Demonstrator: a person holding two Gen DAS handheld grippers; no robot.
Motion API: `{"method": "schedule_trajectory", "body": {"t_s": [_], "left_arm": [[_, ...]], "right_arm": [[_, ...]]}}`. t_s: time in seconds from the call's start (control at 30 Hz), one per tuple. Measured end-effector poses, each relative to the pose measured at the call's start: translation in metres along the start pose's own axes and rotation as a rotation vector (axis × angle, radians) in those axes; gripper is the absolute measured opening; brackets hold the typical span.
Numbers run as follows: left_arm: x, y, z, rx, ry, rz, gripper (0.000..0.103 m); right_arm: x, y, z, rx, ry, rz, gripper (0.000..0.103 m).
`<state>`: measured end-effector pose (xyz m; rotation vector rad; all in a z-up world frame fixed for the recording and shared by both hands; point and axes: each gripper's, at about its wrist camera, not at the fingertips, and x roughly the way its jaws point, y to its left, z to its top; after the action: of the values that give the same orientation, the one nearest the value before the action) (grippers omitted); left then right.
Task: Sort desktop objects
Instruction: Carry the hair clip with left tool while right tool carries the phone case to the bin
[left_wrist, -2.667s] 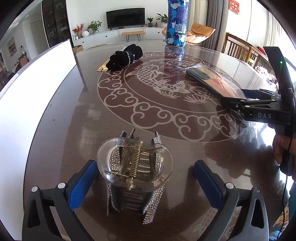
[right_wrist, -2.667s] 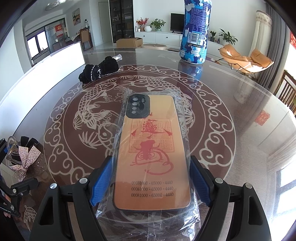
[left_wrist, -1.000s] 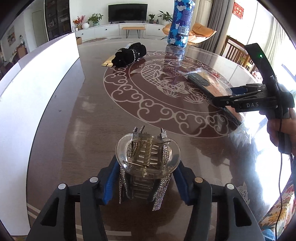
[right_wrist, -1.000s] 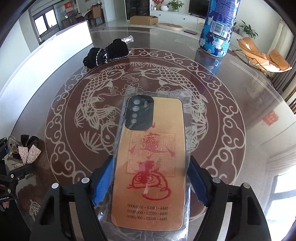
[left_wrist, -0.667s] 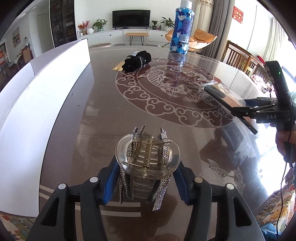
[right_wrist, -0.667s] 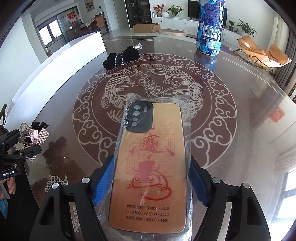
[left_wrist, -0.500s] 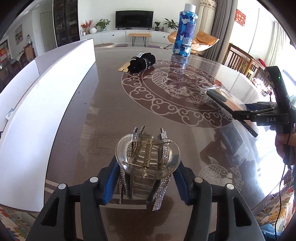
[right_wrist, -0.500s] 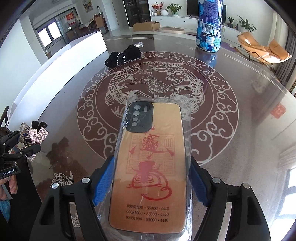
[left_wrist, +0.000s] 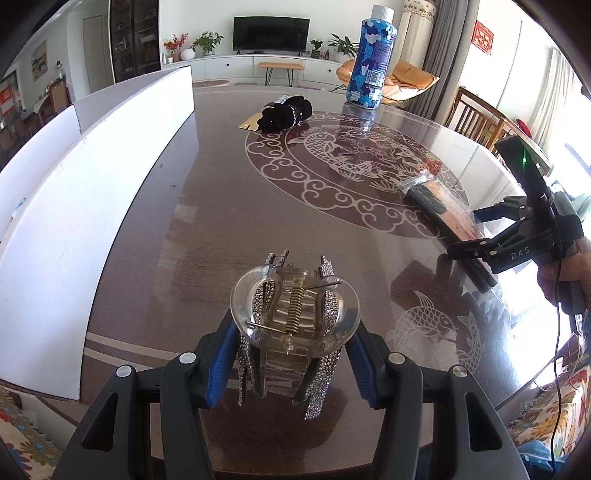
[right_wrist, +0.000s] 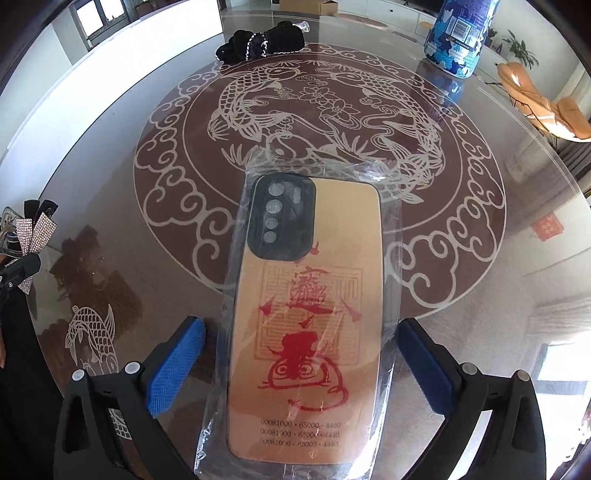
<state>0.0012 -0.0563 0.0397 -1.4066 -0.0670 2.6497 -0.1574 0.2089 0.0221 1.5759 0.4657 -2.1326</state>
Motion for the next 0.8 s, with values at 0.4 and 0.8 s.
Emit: {"method": "schedule_trajectory", "body": {"t_s": [0.4, 0.8], "left_arm": [[-0.029, 0.005, 0.003, -0.014, -0.052, -0.005, 0.055], [-0.103, 0.127, 0.057, -0.205, -0.2, 0.047, 0.055]], "right_arm": [[-0.046, -0.023, 0.005, 0.098, -0.088, 0.062, 0.076], [-0.124, 0.07, 0.107, -0.002, -0.278, 0.237, 0.076]]}}
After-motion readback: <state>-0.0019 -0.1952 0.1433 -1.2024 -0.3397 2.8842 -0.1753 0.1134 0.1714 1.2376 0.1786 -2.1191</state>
